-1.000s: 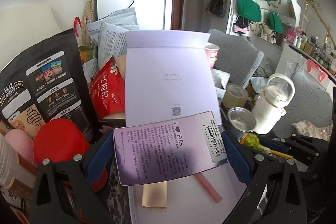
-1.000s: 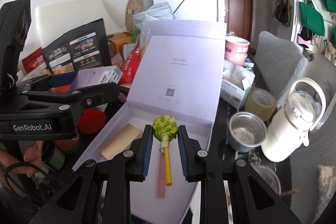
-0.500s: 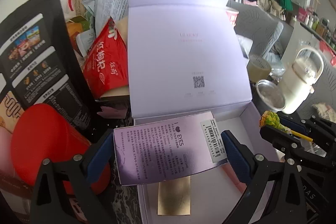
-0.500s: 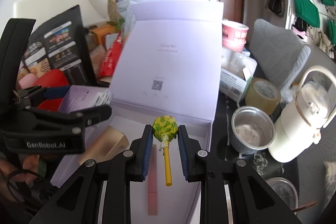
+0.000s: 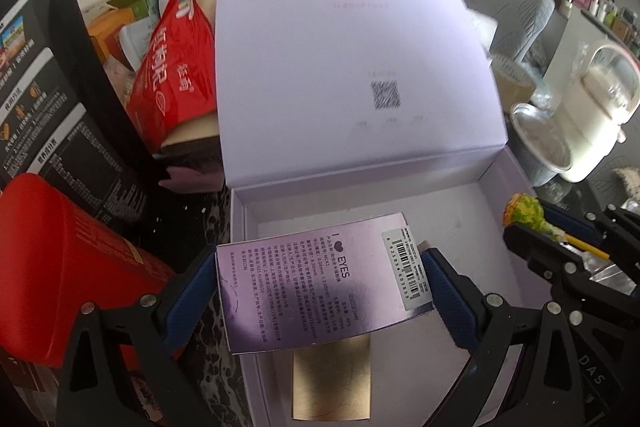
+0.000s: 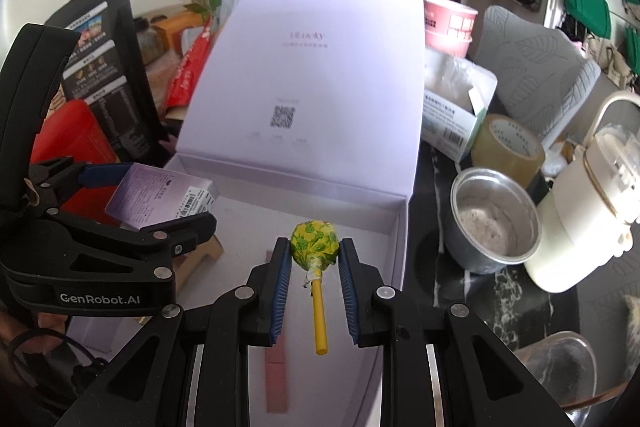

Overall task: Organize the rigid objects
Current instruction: 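Carry the purple box and lollipop over the white box with both tools, then lower the purple box and lollipop into the white box and open both tools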

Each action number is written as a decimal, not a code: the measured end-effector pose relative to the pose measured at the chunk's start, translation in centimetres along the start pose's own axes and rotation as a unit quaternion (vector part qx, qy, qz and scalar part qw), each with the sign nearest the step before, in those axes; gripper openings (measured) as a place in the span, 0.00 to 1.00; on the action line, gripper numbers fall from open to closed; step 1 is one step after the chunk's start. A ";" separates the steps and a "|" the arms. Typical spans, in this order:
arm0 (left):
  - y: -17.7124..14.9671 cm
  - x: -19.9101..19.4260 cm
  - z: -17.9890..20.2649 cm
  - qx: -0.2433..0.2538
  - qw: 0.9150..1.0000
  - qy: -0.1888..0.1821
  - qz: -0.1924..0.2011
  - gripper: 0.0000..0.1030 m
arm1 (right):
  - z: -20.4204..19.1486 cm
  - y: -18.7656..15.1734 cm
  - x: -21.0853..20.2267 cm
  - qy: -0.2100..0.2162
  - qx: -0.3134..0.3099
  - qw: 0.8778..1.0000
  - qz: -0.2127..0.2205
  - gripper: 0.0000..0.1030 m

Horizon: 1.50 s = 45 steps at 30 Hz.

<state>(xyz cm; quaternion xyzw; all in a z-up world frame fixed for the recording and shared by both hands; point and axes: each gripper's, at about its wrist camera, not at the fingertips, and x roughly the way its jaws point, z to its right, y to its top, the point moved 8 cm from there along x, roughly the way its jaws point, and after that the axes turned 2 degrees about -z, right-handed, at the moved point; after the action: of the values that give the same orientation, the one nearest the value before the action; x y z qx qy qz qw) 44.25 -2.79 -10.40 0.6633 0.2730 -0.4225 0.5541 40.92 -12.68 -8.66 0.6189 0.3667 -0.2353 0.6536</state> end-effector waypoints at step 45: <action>0.2 -3.4 0.1 -0.003 0.999 0.044 0.001 0.98 | 0.8 1.0 -5.5 -0.015 0.015 0.999 0.033 0.38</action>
<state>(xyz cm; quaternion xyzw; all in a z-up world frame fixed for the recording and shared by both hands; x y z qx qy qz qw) 42.69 -2.56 -7.42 0.6801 0.2979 -0.3914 0.5437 38.41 -14.19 -3.83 0.6367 0.3329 -0.2277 0.6572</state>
